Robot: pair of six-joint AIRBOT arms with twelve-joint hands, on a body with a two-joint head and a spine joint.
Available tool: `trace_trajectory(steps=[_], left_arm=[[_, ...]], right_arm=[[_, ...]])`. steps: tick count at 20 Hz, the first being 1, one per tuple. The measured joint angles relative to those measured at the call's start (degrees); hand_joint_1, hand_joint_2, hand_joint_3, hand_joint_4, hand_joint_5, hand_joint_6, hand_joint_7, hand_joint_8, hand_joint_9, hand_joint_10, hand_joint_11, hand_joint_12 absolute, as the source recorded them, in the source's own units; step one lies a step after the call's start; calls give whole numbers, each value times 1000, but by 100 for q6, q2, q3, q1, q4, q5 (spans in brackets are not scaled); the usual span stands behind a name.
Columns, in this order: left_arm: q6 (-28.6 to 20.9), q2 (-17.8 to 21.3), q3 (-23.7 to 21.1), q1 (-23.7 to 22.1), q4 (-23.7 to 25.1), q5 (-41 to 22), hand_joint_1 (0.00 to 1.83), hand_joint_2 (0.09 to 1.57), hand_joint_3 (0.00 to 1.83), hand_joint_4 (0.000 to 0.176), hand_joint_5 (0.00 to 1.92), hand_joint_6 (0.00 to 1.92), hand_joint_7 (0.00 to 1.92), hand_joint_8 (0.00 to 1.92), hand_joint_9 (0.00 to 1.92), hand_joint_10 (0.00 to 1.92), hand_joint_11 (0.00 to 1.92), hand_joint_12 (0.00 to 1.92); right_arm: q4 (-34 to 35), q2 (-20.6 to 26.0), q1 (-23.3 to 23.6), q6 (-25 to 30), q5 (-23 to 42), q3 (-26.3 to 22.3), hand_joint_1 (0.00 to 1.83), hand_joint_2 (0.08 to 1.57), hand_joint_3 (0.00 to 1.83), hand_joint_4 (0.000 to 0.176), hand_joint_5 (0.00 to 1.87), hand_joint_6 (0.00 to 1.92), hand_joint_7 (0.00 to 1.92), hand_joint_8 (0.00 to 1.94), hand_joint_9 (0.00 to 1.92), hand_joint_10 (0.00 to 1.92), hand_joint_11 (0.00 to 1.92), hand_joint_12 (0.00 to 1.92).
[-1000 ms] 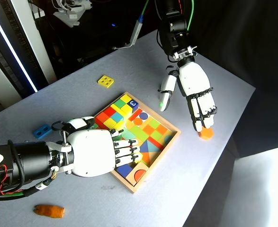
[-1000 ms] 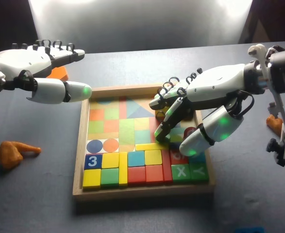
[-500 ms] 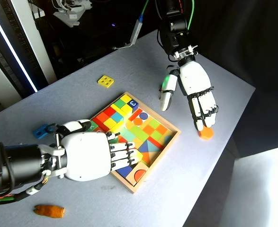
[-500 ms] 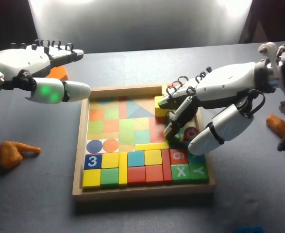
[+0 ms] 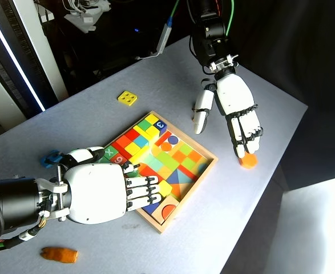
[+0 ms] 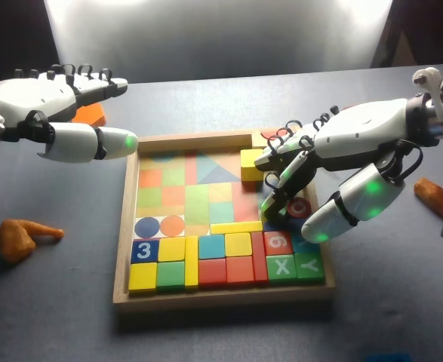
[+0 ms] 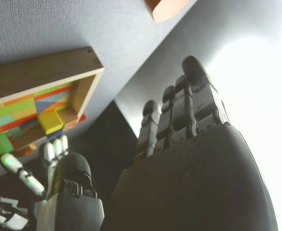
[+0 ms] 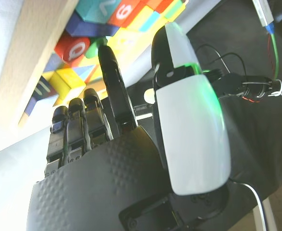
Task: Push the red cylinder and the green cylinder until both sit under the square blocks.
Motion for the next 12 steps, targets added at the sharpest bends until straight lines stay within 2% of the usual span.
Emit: trace_trajectory(steps=[1, 2, 4, 6, 7, 8, 10, 12], left_arm=[[0, 2, 0, 0, -11, 9, 0, 1143, 0, 97, 26, 1, 0, 0, 14, 5, 0, 488], [0, 9, 0, 0, -15, 7, 0, 1133, 0, 107, 24, 0, 0, 0, 27, 6, 0, 543], [0, 24, -11, 2, -37, -9, 0, 1141, 2, 111, 23, 0, 0, 0, 25, 1, 0, 578], [0, 24, -11, 7, -39, -13, 0, 1154, 1, 104, 25, 0, 0, 0, 6, 3, 0, 467], [2, 24, -11, 7, -39, -15, 0, 1151, 0, 98, 26, 0, 0, 0, 16, 4, 0, 488], [0, 24, -11, 7, -39, -26, 0, 1150, 0, 103, 27, 0, 0, 0, 16, 3, 0, 492], [2, 24, -11, 7, -39, -31, 0, 1146, 1, 100, 30, 0, 0, 0, 8, 0, 0, 461], [2, 24, -11, 7, -39, -31, 0, 1138, 0, 89, 32, 0, 0, 0, 21, 3, 0, 491]], right_arm=[[-9, 15, 0, 2, -2, -17, 287, 1095, 0, 176, 613, 3, 38, 6, 0, 0, 41, 22], [-20, 22, -2, 7, 0, -31, 278, 1095, 0, 176, 610, 1, 39, 5, 0, 0, 43, 26], [-26, 39, -11, 28, 4, -57, 269, 1094, 0, 176, 606, 0, 37, 3, 0, 0, 41, 29], [2, 61, -42, 66, 9, -63, 272, 1091, 0, 176, 610, 2, 38, 2, 0, 0, 38, 33], [0, 63, -42, 70, 11, -63, 269, 1092, 0, 176, 607, 1, 31, 0, 0, 0, 38, 35], [0, 63, -42, 70, 13, -63, 275, 1094, 0, 176, 605, 0, 31, 1, 0, 0, 40, 39], [0, 63, -42, 70, 17, -68, 281, 1093, 0, 176, 606, 0, 31, 0, 0, 0, 30, 40], [0, 63, -42, 70, 17, -68, 267, 1091, 0, 176, 598, 0, 33, 1, 0, 0, 19, 43]])
